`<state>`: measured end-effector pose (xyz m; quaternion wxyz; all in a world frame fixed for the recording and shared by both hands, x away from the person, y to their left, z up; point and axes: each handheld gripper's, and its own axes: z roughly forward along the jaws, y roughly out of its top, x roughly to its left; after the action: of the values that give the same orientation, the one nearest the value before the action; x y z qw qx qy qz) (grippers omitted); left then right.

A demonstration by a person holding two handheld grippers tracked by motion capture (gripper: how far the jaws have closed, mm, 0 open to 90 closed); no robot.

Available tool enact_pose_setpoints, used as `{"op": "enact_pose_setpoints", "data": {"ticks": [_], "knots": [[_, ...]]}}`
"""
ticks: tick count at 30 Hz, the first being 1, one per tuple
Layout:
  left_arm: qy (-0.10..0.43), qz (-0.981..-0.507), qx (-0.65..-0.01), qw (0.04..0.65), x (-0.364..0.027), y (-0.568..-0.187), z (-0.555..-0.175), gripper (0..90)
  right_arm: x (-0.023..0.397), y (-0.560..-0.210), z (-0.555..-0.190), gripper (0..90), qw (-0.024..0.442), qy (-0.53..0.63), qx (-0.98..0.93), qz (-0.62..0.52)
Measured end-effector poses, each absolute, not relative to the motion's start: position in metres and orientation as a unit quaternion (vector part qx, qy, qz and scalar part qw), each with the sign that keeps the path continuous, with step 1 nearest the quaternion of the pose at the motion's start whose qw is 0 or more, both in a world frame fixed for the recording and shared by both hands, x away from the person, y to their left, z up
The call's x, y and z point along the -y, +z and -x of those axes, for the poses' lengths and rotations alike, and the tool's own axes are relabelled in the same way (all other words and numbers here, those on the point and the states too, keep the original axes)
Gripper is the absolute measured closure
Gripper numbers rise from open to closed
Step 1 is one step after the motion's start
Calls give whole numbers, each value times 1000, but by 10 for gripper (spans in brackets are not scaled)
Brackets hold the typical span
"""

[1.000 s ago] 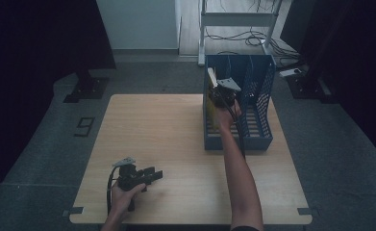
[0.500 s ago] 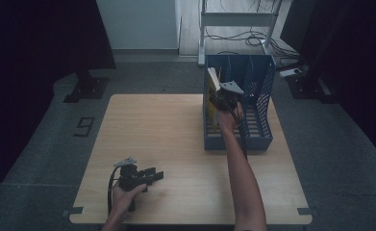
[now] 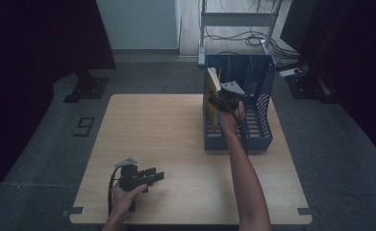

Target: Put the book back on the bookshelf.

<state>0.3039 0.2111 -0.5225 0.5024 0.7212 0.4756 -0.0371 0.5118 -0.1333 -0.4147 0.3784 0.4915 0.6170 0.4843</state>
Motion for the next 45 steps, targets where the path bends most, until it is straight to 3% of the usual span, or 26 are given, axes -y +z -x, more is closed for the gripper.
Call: {"op": "enact_pose_setpoints", "data": {"ticks": [26, 45], "knots": [[-36, -724, -472, 501, -210, -521, -302, 410, 147, -409, -478, 350, 367, 497, -618, -486], [-35, -727, -473, 496, -209, -522, -303, 410, 163, -415, -449, 396, 352, 508, -624, -478]]}}
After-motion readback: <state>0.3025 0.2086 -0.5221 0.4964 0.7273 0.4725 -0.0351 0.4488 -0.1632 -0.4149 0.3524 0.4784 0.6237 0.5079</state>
